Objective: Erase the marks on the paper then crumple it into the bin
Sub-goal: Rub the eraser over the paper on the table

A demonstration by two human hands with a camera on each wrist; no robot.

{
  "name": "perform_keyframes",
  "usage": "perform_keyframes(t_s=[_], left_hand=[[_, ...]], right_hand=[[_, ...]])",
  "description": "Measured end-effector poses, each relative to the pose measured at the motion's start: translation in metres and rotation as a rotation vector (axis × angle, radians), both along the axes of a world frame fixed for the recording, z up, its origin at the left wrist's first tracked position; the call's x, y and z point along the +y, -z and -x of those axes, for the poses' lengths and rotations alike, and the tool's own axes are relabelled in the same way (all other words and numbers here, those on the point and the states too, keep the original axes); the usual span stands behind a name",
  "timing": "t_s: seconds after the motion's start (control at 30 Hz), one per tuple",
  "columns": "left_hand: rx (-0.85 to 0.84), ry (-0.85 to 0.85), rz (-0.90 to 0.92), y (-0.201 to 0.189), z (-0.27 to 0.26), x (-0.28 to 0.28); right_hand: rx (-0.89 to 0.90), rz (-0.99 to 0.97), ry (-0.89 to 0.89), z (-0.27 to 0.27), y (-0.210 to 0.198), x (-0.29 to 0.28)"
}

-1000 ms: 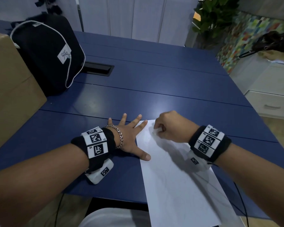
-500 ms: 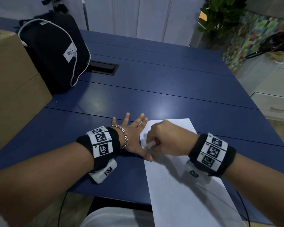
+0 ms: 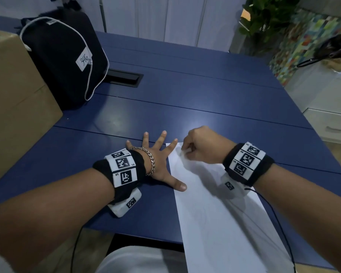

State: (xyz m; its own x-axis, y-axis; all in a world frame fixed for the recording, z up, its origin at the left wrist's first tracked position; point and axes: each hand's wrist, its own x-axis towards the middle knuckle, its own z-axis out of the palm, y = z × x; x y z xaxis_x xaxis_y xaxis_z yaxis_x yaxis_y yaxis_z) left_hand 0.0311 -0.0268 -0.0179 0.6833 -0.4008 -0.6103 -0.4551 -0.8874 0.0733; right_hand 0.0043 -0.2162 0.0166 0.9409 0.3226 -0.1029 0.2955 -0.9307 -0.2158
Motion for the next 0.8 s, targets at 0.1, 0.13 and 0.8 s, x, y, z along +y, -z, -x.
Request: perform_keyframes(t_s=[0.1, 0.13, 0.8], left_hand=[[0.002, 0.002, -0.006, 0.000, 0.001, 0.001], [0.003, 0.002, -0.007, 0.000, 0.001, 0.001], [0.014, -0.003, -0.024, -0.002, 0.001, -0.001]], right_hand=[[0.005, -0.020, -0.005, 0.005, 0.006, 0.011], [0.054, -0.038, -0.045, 0.013, 0.006, 0.019], [0.080, -0.036, 0.037, 0.019, 0.006, -0.014]])
